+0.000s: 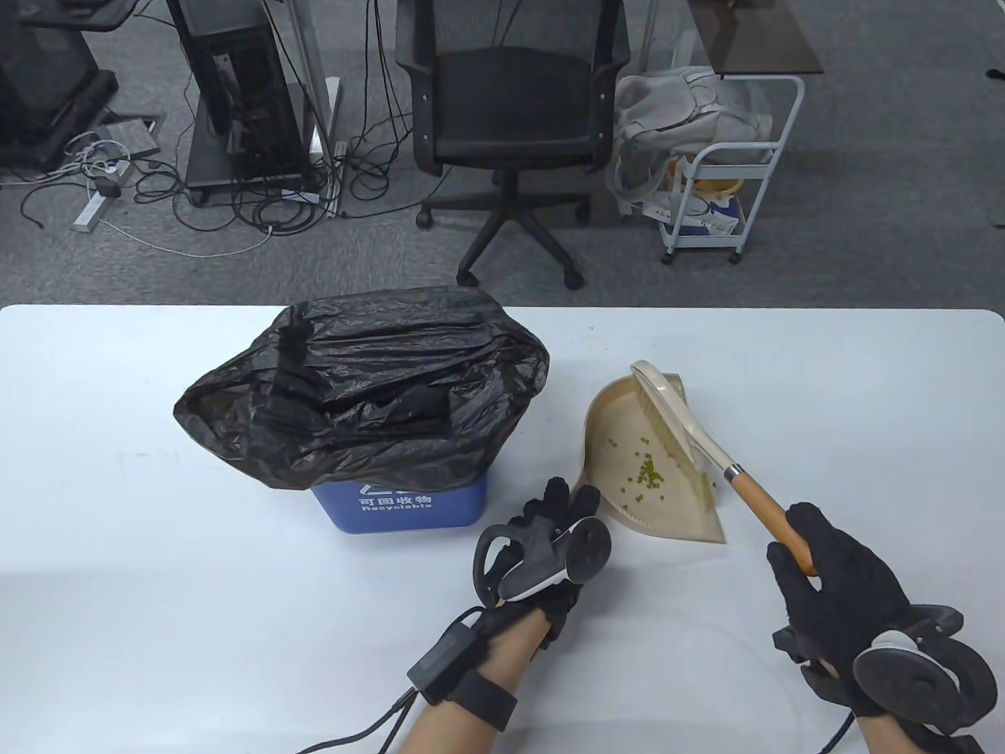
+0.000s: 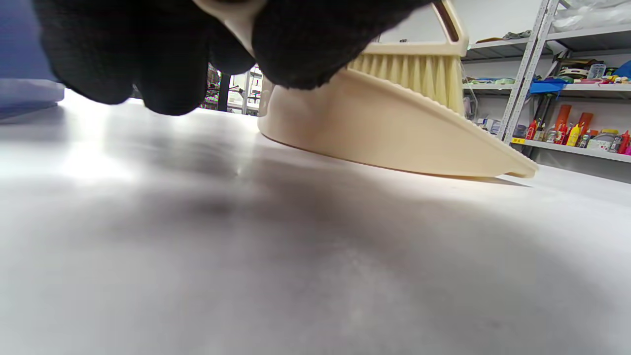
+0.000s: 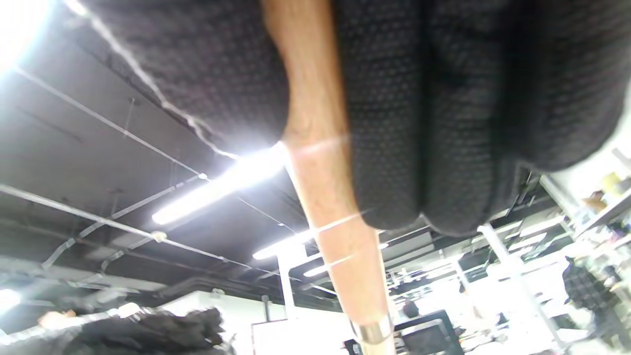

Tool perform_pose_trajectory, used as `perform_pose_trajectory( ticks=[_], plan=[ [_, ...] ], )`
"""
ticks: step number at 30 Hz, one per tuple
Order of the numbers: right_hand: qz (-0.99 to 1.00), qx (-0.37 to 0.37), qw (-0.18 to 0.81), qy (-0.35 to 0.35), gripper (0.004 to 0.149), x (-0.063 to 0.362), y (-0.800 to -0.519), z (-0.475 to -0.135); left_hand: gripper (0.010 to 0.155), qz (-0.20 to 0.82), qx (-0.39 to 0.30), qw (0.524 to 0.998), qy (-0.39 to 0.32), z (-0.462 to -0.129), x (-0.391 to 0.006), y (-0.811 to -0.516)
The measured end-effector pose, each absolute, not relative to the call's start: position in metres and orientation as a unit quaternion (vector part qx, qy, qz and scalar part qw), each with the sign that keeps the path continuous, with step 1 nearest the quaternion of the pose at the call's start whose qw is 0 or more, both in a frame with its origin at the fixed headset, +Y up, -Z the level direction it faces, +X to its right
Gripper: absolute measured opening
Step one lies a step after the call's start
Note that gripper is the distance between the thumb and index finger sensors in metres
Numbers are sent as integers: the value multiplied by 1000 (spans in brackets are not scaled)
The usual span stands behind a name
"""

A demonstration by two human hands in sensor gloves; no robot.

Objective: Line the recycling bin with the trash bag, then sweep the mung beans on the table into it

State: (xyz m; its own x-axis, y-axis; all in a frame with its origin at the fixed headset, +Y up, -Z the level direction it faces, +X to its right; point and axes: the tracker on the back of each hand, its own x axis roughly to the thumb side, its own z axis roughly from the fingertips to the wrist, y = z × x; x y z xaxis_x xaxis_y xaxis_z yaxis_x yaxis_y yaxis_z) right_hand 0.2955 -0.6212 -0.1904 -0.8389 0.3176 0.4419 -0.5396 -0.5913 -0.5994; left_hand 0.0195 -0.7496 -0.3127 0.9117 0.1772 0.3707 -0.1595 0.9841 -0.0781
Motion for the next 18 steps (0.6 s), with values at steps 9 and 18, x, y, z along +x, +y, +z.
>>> perform_pose_trajectory(
  ticks=[9, 18],
  plan=[
    [892, 112, 138, -416, 56, 298, -618, -188, 67, 87, -23, 977, -192, -313, 20, -750],
    [891, 118, 214, -382, 56, 298, -625, -194, 67, 86, -24, 977, -192, -312, 20, -750]
  ],
)
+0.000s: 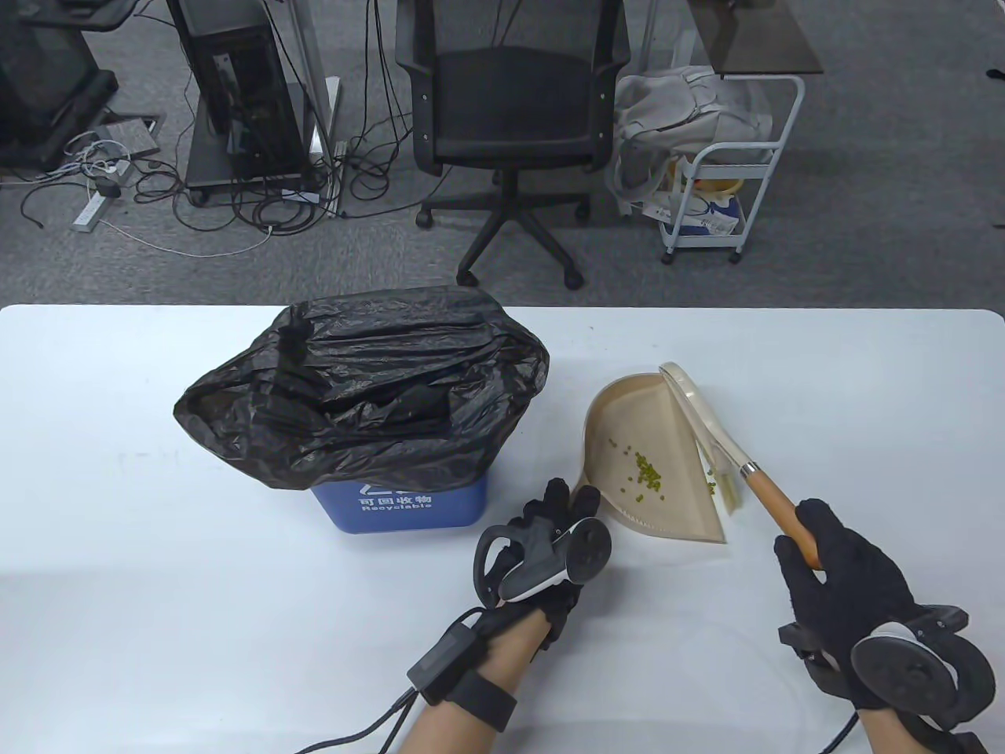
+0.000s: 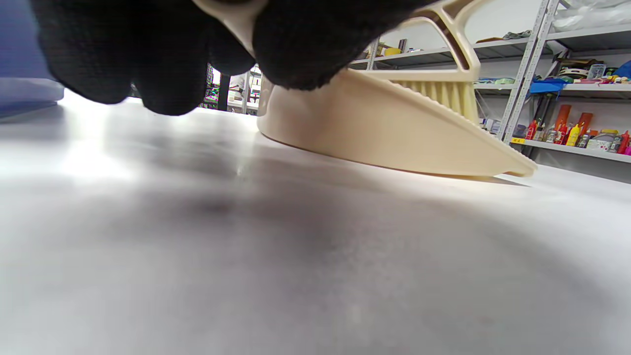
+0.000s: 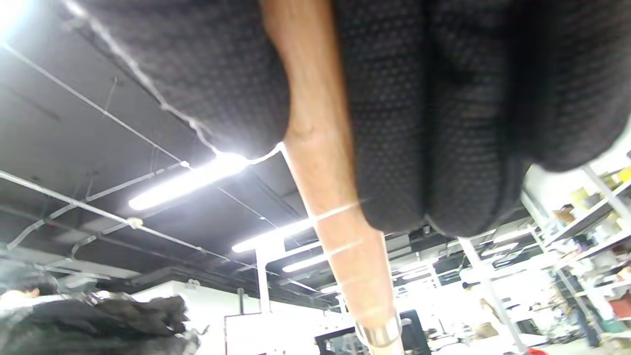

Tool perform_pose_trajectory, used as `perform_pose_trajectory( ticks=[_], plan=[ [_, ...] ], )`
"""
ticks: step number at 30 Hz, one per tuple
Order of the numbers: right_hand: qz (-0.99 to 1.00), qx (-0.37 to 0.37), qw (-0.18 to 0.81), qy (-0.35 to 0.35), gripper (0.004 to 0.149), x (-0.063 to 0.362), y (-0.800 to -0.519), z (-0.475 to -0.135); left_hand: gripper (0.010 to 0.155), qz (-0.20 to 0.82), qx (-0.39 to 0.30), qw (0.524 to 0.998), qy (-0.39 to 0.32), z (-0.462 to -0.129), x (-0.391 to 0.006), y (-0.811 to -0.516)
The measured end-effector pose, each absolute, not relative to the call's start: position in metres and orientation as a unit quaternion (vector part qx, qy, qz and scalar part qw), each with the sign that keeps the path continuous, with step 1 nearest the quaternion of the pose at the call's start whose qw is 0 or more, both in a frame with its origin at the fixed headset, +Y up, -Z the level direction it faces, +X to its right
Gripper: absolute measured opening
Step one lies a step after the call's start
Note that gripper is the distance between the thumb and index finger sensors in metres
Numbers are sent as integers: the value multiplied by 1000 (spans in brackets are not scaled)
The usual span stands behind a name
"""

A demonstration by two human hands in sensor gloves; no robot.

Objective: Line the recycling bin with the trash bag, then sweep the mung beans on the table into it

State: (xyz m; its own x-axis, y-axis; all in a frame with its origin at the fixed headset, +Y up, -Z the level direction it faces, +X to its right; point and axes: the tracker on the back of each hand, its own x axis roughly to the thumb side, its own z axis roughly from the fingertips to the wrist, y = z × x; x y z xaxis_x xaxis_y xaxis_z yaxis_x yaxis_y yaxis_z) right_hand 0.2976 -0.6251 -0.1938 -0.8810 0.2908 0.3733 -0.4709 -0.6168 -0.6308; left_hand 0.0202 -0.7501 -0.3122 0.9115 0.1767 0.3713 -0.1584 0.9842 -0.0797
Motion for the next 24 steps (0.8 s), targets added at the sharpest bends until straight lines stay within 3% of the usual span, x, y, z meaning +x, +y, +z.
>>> perform_pose_trajectory(
  ticks=[6, 16, 24],
  plan=[
    [871, 147, 266, -387, 56, 295, -620, -187, 66, 86, -25, 977, -192, -312, 20, -750],
    [899, 105, 126, -405, 56, 298, -624, -192, 66, 70, -14, 981, -182, -311, 23, -750],
    [893, 118, 217, -377, 56, 295, -626, -194, 67, 46, -18, 984, -172, -310, 30, -748]
  ],
)
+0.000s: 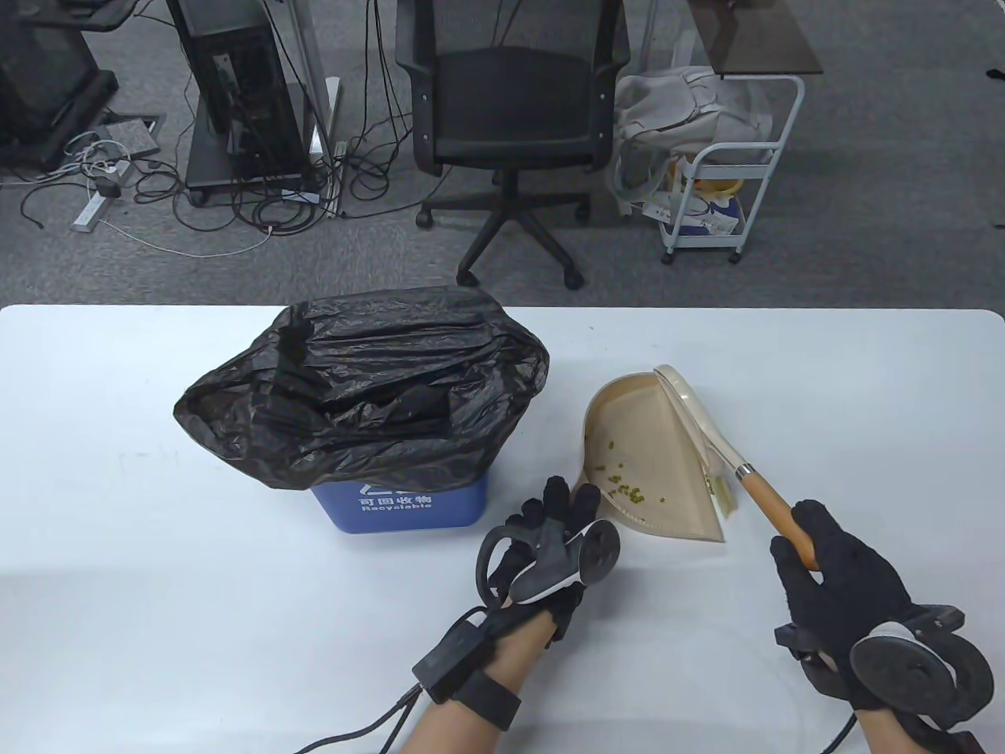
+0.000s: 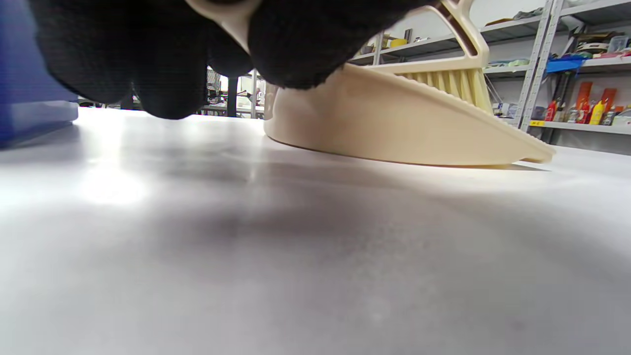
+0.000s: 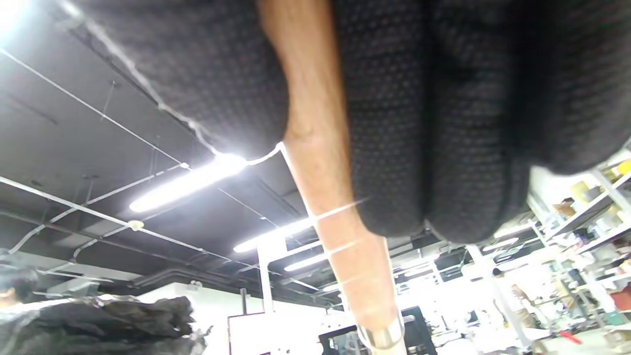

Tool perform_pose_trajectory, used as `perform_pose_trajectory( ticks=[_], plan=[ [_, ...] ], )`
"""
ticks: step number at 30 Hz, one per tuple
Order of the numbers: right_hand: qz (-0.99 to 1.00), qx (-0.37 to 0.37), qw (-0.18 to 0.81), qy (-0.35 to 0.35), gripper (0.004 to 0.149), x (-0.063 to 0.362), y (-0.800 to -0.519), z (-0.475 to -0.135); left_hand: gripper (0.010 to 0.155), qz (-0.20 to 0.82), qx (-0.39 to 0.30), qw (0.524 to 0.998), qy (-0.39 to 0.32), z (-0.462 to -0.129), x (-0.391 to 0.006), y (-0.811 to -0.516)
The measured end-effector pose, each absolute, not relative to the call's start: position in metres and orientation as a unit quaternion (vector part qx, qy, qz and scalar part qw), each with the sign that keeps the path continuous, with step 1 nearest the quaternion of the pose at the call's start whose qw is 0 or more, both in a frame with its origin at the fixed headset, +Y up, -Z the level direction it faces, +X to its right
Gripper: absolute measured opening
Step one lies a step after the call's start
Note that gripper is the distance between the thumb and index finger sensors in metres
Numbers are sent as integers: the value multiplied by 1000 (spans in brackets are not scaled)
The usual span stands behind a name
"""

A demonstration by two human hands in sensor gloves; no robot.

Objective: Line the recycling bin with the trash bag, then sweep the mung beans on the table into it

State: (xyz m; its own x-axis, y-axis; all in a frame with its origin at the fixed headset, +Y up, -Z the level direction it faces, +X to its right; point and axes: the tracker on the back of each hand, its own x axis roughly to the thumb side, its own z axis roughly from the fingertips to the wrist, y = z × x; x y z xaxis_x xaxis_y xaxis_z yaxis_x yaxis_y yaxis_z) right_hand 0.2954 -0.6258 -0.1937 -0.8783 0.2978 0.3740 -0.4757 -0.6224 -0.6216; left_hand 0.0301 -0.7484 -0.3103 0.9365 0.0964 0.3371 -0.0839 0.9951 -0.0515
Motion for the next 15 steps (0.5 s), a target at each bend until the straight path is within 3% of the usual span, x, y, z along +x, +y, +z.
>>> perform_pose_trajectory(
  ticks=[7, 15],
  plan=[
    [868, 140, 281, -384, 56, 297, -620, -188, 67, 52, -22, 984, -171, -312, 29, -748],
    [889, 107, 153, -419, 56, 301, -621, -189, 67, 39, -22, 985, -167, -313, 30, -745]
  ],
)
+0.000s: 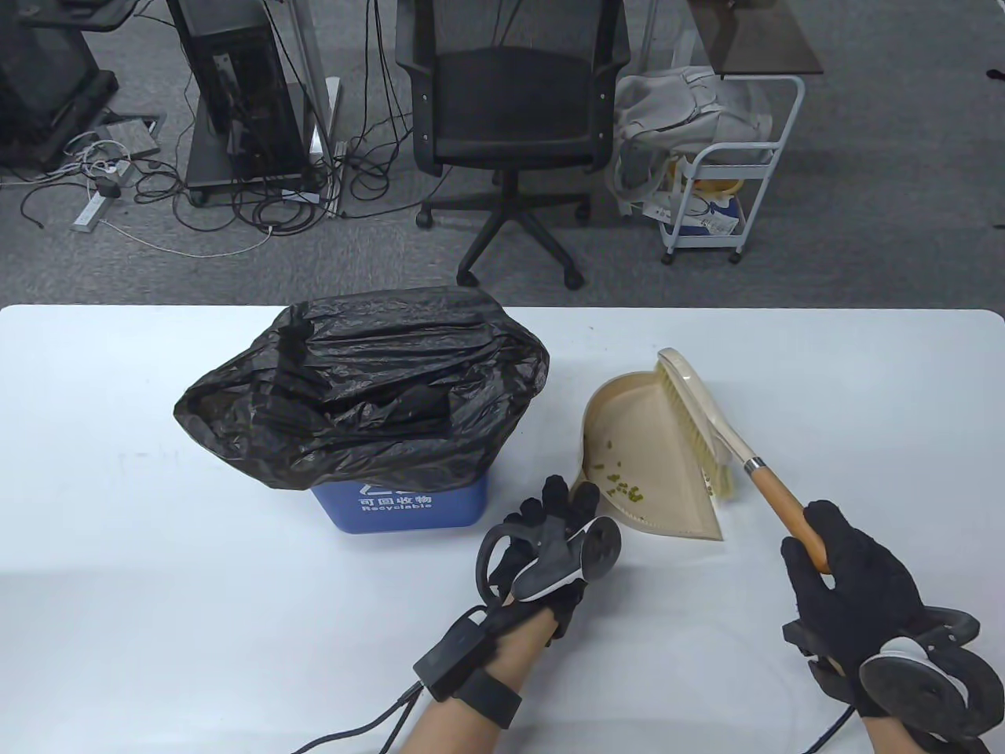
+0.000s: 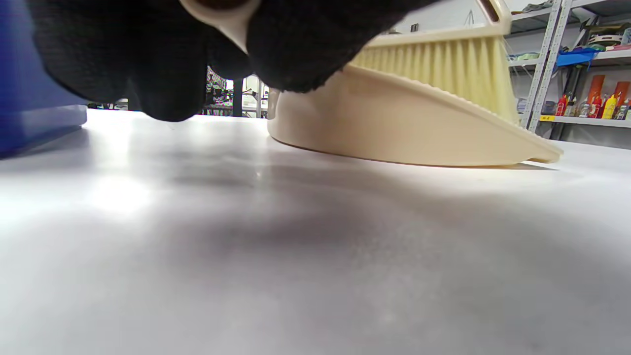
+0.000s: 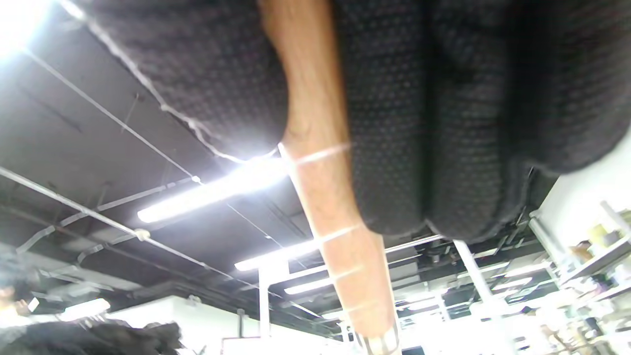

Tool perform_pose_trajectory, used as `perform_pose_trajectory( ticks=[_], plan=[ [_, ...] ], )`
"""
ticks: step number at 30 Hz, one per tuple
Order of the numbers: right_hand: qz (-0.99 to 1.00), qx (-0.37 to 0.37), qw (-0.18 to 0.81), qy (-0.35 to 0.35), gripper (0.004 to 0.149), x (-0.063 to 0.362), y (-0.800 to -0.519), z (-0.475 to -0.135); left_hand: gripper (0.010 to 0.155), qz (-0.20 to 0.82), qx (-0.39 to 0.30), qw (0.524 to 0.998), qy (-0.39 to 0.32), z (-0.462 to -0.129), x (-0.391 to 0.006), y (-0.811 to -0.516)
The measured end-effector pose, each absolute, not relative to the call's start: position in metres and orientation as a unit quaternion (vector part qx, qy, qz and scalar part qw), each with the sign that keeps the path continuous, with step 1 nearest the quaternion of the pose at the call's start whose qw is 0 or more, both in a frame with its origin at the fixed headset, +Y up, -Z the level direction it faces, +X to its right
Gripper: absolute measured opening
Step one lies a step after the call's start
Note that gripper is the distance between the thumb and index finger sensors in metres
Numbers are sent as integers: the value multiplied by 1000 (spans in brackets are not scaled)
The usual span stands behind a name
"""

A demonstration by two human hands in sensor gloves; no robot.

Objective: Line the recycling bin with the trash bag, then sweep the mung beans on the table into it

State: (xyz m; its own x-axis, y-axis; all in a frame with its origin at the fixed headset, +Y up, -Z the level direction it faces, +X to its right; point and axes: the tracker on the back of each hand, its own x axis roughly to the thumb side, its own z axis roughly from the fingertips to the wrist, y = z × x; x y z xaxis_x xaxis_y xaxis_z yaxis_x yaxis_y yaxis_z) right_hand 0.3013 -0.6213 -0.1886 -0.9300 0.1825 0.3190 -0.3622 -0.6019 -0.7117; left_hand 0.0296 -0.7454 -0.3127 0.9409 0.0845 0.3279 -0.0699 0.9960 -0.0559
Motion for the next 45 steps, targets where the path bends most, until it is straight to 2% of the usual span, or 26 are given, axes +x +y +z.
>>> perform_pose_trajectory(
  ticks=[3, 7, 14, 23, 29, 34, 39, 45],
  plan=[
    [897, 102, 146, -404, 56, 302, -627, -195, 68, 28, -27, 985, -167, -313, 31, -743],
    [895, 112, 209, -379, 56, 301, -628, -197, 69, 18, -21, 986, -166, -312, 33, -745],
    [865, 155, 289, -380, 56, 296, -622, -189, 68, 23, -24, 986, -165, -313, 32, -745],
    [879, 128, 191, -417, 56, 305, -622, -189, 69, 61, -31, 981, -179, -313, 25, -747],
    [878, 139, 233, -395, 56, 305, -624, -190, 80, 92, -14, 980, -178, -312, 20, -741],
    [860, 164, 306, -375, 56, 299, -621, -185, 87, 95, -34, 979, -178, -313, 21, -745],
    [858, 150, 270, -410, 56, 302, -616, -178, 87, 93, -39, 980, -174, -315, 22, -750],
    [877, 95, 156, -444, 56, 305, -615, -179, 88, 69, -29, 983, -165, -315, 24, -751]
  ],
)
